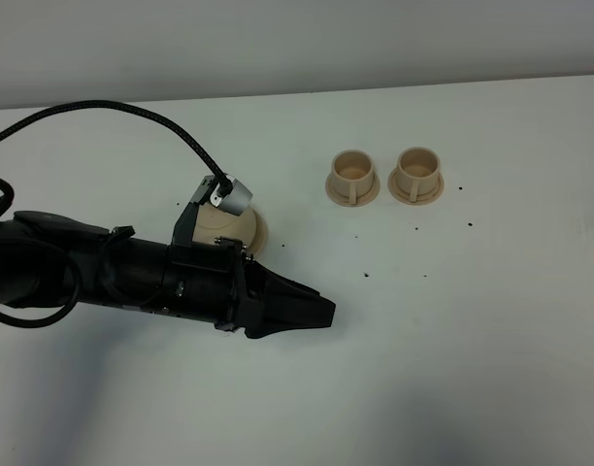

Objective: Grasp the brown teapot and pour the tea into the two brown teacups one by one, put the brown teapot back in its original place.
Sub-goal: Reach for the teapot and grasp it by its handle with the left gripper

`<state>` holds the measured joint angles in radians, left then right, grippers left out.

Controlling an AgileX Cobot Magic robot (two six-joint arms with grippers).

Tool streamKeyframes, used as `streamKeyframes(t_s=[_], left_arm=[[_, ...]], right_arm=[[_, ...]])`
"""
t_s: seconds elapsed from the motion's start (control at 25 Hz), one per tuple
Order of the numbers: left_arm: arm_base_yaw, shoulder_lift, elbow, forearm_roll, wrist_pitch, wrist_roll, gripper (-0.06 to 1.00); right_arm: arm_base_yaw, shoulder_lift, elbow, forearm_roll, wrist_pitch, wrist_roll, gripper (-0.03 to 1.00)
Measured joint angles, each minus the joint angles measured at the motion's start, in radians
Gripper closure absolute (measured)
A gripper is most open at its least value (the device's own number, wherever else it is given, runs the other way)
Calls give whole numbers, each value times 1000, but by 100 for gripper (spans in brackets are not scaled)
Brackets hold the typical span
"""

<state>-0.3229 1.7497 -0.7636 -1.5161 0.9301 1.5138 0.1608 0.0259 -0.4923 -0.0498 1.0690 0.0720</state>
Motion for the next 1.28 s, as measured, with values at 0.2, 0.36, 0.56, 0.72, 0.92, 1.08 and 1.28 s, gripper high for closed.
streamKeyframes(t_s=[0.2,0.36,0.56,0.72,0.92,1.08,1.28], left_arm=[[0,0,0,0,0,-2,45],[0,0,0,0,0,-8,45],[0,0,0,0,0,-12,45],[0,0,-20,26,-9,-77,45],[0,0,-127,213,-32,-328,45],[0,0,-239,523,-34,-673,47],[0,0,-367,888,-28,-1090,52]], right_arm=[[-12,-32,0,1,1,0,54],[-76,-32,0,3,1,0,54],[-108,-32,0,3,1,0,54],[-108,-32,0,4,1,0,54],[-108,-32,0,4,1,0,54],[-108,-32,0,4,1,0,54],[-108,-32,0,4,1,0,54]])
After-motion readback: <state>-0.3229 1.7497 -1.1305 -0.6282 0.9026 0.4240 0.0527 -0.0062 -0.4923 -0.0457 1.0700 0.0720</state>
